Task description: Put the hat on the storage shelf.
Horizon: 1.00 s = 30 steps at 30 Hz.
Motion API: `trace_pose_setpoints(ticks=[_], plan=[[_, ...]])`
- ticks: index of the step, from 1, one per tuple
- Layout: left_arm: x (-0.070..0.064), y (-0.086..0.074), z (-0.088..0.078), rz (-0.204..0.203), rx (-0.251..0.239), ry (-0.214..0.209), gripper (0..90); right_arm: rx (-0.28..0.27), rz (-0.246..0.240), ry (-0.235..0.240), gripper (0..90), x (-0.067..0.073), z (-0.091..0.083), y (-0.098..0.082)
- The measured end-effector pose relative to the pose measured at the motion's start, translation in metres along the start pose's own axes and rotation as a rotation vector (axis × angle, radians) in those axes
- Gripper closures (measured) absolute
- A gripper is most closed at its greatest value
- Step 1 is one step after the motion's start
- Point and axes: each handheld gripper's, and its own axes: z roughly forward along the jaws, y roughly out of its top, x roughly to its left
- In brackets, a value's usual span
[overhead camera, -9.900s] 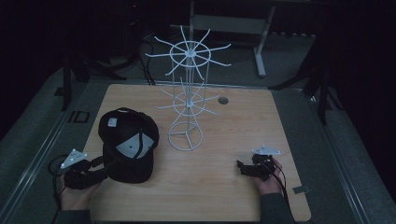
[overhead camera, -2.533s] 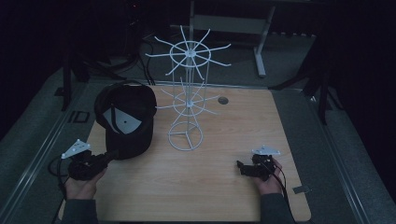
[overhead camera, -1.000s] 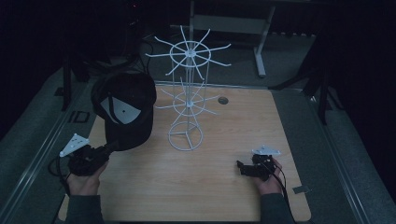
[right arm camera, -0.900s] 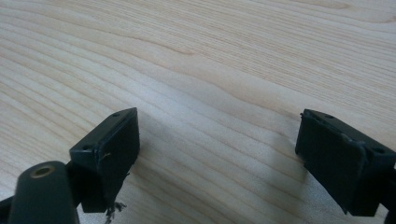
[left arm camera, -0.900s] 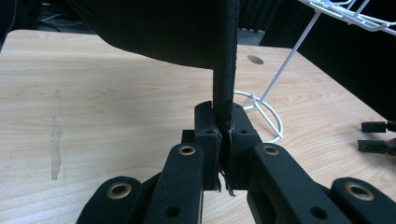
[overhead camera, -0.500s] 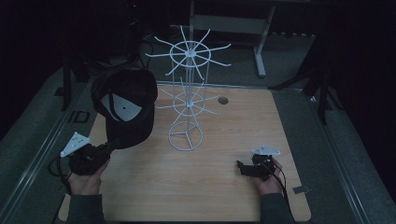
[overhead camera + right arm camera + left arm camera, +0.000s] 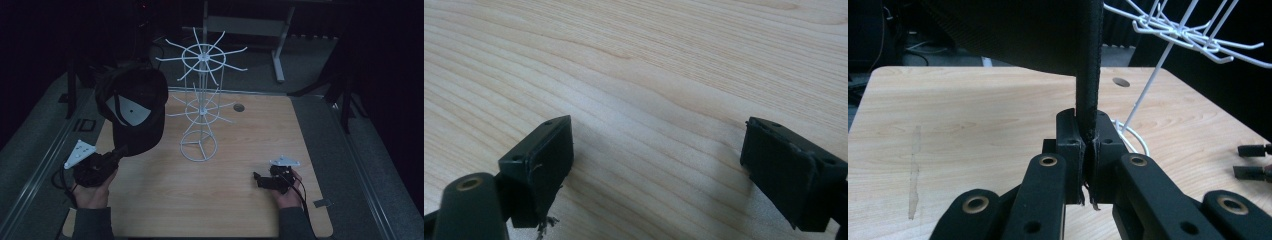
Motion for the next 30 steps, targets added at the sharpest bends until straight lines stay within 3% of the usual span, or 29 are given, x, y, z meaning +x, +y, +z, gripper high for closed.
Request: trace_pose_setpoints(ticks=[30], plan=[[-0.008,0.016,0.000,0.027,-0.043,0.003,86.4,-0.001,-0.001,0.000,13.4,0.000,0.000,0.000]])
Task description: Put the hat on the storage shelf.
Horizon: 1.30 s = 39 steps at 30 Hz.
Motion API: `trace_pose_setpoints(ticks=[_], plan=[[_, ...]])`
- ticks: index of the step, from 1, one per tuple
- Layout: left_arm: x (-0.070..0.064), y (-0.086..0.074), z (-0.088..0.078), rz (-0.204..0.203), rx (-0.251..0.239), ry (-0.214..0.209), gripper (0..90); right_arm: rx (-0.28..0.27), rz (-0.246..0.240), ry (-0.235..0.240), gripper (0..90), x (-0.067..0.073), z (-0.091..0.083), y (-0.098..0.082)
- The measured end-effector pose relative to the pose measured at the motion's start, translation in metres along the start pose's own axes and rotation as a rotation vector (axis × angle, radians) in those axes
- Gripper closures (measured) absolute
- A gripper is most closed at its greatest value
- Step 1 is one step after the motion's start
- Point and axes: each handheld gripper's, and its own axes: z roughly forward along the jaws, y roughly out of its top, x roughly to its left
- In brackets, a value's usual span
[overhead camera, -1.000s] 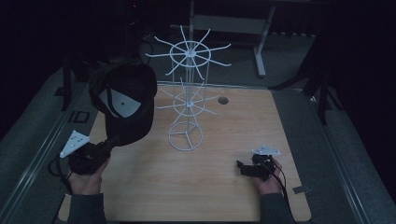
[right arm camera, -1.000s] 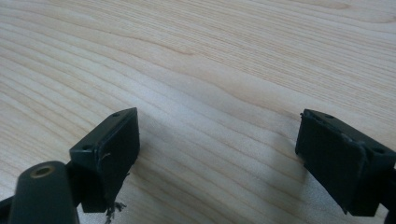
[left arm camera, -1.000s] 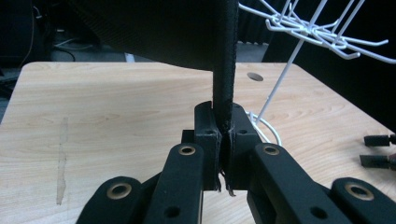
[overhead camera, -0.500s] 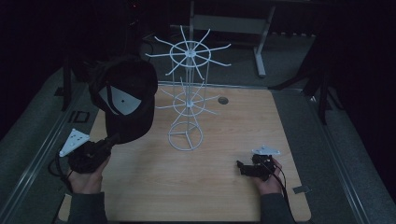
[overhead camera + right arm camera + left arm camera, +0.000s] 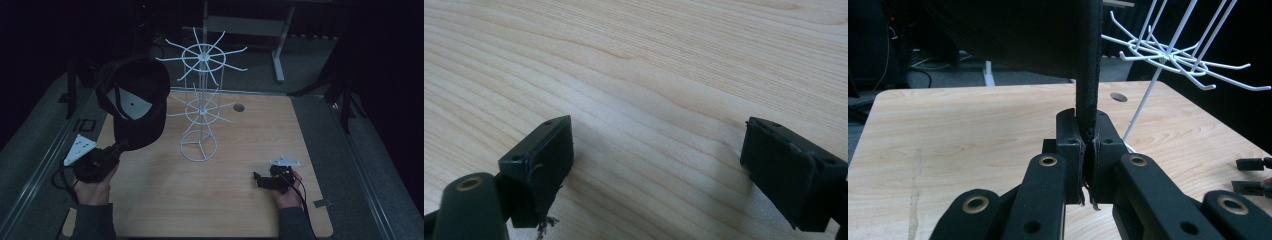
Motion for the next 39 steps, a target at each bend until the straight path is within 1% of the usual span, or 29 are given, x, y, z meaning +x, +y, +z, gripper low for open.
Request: trace_pose_setpoints(ticks=[7,13,22,30,35,39], plan=[[0.000,0.005,0.003,0.008,-0.008,0.010,86.4,0.000,0.000,0.000,13.3,0.000,0.000,0.000],[-0.002,0.010,0.003,0.024,-0.015,0.019,86.4,0.000,0.000,0.000,13.4,0.000,0.000,0.000],[-0.004,0.013,0.005,0.034,-0.022,0.032,86.4,0.002,0.000,0.000,13.4,0.000,0.000,0.000],[-0.006,0.016,0.004,0.038,-0.039,0.038,86.5,0.002,0.000,0.000,13.4,0.000,0.000,0.000],[-0.010,0.016,0.001,0.049,-0.054,0.043,86.4,0.001,-0.001,0.000,13.4,0.000,0.000,0.000],[-0.012,0.017,-0.002,0.061,-0.057,0.044,86.5,0.001,-0.001,0.000,13.4,0.000,0.000,0.000]])
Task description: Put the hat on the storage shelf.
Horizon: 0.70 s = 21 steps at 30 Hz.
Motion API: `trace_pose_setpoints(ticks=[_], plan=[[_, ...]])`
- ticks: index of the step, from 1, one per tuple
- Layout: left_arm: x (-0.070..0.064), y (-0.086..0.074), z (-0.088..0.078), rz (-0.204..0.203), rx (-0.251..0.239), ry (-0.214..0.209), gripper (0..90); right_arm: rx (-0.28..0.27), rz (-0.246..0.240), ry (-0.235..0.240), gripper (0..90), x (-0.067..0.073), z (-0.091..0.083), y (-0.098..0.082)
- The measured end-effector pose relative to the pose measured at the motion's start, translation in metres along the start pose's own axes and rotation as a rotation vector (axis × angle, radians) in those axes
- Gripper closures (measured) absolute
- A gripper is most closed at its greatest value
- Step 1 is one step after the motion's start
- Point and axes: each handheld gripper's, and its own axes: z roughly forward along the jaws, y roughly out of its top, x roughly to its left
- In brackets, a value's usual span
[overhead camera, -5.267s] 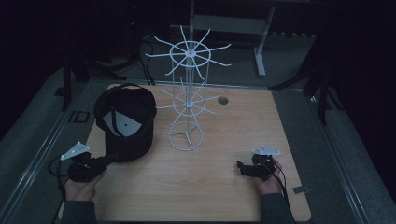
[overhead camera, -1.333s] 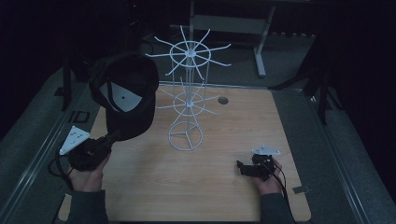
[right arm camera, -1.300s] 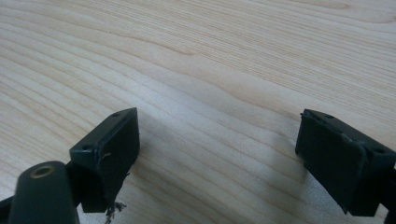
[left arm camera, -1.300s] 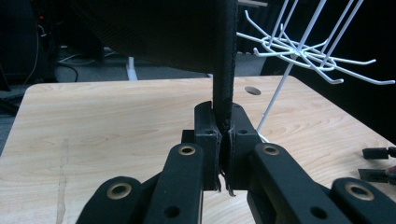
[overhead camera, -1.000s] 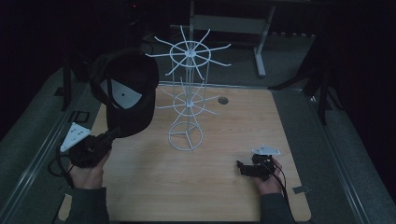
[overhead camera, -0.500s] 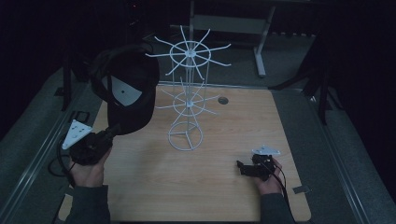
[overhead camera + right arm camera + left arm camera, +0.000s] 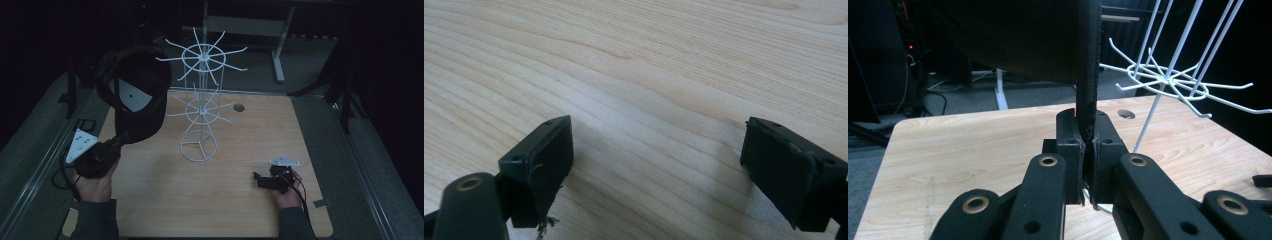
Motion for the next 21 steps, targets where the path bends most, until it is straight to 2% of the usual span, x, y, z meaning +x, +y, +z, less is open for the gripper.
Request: trace_pose_setpoints(ticks=[11,21], plan=[[-0.0034,0.0006,-0.0050,0.018,-0.015,-0.001,86.4,-0.001,0.001,0.001,13.4,0.0000,0.0001,0.0000],[-0.0011,0.0063,0.0043,0.016,-0.011,0.004,86.4,-0.001,-0.001,0.001,13.4,0.0000,0.0002,0.0001]])
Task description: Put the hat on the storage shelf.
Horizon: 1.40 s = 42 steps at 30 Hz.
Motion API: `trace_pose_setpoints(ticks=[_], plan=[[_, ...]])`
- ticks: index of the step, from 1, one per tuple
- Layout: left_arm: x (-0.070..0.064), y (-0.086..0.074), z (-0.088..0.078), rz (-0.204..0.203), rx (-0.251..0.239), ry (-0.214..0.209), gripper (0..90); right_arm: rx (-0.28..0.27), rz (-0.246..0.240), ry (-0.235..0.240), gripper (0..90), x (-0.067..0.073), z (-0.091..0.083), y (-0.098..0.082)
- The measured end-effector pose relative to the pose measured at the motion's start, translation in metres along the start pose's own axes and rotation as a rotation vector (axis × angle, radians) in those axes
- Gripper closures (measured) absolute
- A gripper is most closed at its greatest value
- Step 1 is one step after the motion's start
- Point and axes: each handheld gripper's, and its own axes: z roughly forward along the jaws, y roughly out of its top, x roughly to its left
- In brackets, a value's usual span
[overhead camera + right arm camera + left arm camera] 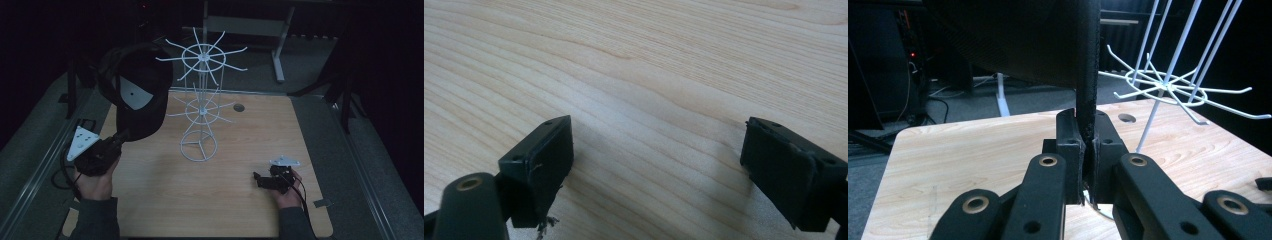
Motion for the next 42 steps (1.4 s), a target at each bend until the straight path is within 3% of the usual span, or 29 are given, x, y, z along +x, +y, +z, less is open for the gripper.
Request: trace_pose_setpoints(ticks=[19,42], plan=[[-0.001,0.011,0.010,0.026,-0.012,0.012,86.5,0.001,0.002,0.000,13.3,0.000,0.000,0.000],[-0.002,0.020,0.015,0.024,-0.024,0.010,86.5,0.000,0.003,0.001,13.4,0.000,0.000,0.000]])
